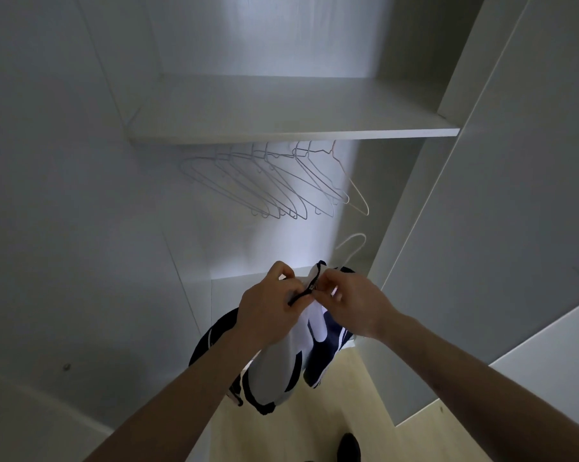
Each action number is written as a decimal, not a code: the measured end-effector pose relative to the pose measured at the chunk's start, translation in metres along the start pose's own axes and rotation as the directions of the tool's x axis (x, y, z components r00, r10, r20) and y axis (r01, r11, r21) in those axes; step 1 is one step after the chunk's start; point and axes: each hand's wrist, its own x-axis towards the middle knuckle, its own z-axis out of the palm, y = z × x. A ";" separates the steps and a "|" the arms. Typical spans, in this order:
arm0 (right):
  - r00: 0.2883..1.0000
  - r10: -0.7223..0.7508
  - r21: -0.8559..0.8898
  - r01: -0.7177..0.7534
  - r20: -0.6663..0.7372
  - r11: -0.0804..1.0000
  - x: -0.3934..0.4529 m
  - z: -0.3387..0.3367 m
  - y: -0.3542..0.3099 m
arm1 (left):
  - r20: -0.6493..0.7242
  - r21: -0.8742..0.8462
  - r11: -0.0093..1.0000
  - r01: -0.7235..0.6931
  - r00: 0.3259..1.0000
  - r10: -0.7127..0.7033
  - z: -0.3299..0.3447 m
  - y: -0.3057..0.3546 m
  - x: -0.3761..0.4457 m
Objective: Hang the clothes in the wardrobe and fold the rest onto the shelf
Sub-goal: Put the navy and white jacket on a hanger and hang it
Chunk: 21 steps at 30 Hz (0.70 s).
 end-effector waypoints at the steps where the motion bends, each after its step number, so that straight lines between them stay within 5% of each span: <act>1: 1.000 -0.016 -0.006 0.016 -0.007 1.000 0.002 0.000 0.000 | 0.004 0.006 1.000 -0.004 1.000 0.004 -0.002 0.000 0.001; 8: 0.997 -0.017 0.000 0.017 0.082 1.000 0.007 -0.018 -0.001 | 0.041 0.005 0.999 -0.043 0.998 0.043 -0.004 -0.007 -0.007; 14: 1.000 0.003 -0.095 -0.001 0.025 0.995 -0.001 -0.007 0.002 | -0.028 0.060 0.979 -0.194 0.980 0.196 0.007 -0.011 -0.021; 21: 0.990 -0.142 0.017 0.142 0.022 0.990 -0.014 -0.011 0.001 | 0.028 -0.059 0.997 -0.052 0.998 0.054 0.001 -0.017 -0.020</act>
